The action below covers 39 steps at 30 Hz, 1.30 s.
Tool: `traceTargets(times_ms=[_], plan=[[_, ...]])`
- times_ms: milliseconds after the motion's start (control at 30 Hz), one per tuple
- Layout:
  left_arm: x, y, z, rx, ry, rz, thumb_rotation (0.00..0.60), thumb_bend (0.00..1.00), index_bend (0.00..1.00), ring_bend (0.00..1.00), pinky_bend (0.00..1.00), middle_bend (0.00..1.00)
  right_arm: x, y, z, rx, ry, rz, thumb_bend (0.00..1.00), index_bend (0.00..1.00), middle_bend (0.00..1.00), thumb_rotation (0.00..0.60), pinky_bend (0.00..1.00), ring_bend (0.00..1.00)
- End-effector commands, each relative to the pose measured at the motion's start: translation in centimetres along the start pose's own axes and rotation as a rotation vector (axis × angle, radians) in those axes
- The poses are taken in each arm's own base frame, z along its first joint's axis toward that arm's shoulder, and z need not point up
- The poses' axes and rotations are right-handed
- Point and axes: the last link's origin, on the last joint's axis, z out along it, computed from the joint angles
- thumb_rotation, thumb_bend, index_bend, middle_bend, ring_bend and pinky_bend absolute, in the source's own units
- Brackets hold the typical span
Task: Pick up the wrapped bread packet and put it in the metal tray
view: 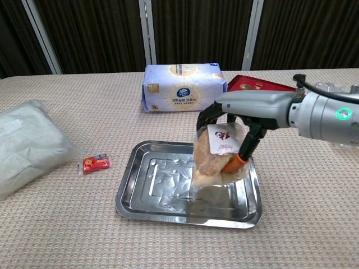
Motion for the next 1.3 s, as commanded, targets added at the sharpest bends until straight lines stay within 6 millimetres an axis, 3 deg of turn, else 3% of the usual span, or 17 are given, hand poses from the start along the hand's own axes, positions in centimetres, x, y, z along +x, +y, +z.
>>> traceTargets(times_ms=[33,100,133,233,333,533,700,967,1300], plan=[[-0.1,-0.1,-0.1,0.002,-0.002,-0.002,0.510,0.04,0.09,0.00,0.00,0.00,-0.6,-0.7,1.2,-0.001,-0.008,-0.005,0.19,0.32,0.29,0.600,0.47,0.19],[-0.1,-0.1,-0.1,0.002,-0.001,-0.004,0.510,0.04,0.09,0.00,0.00,0.00,-0.8,-1.0,1.7,-0.002,-0.010,-0.009,0.19,0.22,0.22,0.600,0.42,0.12],[-0.1,-0.2,-0.1,0.002,-0.001,-0.005,0.509,0.04,0.09,0.00,0.00,0.00,-0.9,-1.2,1.9,-0.006,-0.014,-0.016,0.19,0.14,0.14,0.600,0.36,0.06],[-0.1,-0.2,0.0,0.002,0.001,-0.007,0.511,0.04,0.09,0.00,0.00,0.00,-1.0,-1.2,2.0,-0.021,-0.042,-0.038,0.18,0.00,0.01,0.600,0.21,0.00],[-0.1,-0.2,0.0,0.000,0.001,-0.007,0.508,0.04,0.09,0.00,0.00,0.00,-0.4,-0.7,1.5,-0.048,-0.029,-0.064,0.17,0.00,0.00,0.600,0.12,0.00],[-0.1,0.1,0.4,-0.011,0.003,-0.008,0.511,0.04,0.09,0.00,0.00,0.00,1.2,1.1,-0.9,-0.110,0.014,-0.109,0.18,0.00,0.00,0.600,0.12,0.00],[-0.1,0.6,0.8,-0.025,0.010,-0.010,0.509,0.04,0.09,0.00,0.00,0.00,2.8,4.6,-5.9,-0.249,0.198,-0.092,0.18,0.04,0.00,0.600,0.12,0.00],[0.6,0.5,1.2,-0.014,0.055,0.008,0.559,0.09,0.10,0.00,0.00,0.00,1.7,9.8,-14.1,-0.455,0.351,-0.104,0.18,0.09,0.03,0.600,0.12,0.00],[1.0,0.8,0.8,-0.017,0.105,0.005,0.561,0.09,0.12,0.00,0.00,0.00,-0.4,11.7,-23.2,-0.687,0.458,-0.151,0.14,0.06,0.01,0.600,0.08,0.00]])
